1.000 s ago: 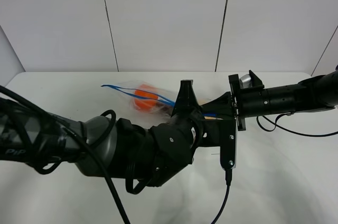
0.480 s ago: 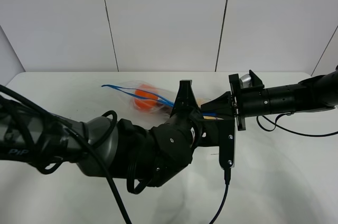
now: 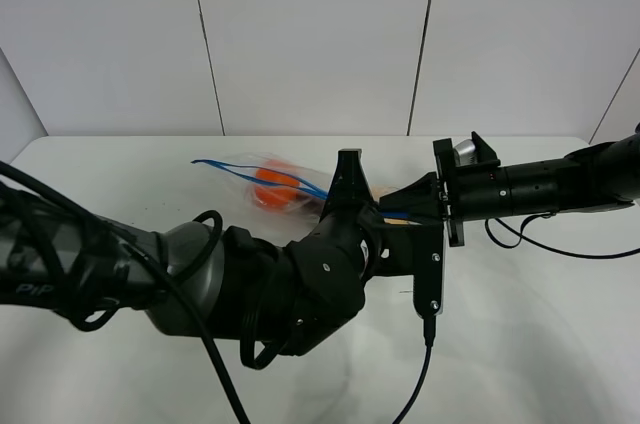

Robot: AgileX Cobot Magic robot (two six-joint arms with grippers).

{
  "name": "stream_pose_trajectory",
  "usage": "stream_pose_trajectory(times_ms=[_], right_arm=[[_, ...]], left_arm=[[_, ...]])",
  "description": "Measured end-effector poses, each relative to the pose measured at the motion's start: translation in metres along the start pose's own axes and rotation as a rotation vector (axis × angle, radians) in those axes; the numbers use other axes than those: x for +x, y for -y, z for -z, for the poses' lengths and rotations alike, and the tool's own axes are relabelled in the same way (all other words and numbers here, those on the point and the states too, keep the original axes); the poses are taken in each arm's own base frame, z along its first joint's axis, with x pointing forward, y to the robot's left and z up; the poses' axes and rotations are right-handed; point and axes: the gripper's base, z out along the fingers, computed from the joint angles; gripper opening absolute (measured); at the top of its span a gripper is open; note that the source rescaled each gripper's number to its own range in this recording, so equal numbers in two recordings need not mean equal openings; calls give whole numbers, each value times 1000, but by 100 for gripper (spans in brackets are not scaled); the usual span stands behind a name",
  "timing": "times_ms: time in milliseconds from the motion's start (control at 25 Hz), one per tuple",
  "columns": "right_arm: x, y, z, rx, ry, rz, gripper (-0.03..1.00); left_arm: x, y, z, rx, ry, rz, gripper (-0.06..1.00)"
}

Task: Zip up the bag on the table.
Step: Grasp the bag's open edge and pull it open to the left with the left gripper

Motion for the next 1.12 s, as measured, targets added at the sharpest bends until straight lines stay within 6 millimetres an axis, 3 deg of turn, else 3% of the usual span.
stream_pose_trajectory(times_ms=[320,1120], right_arm=[[-1,-1,0,-8,5,-2,0],[-2,-1,0,2,13,0,0]], left_arm=[[9,-5,-4,-6,-38,33,0],[69,-34,-28,-53,-213,81,0]])
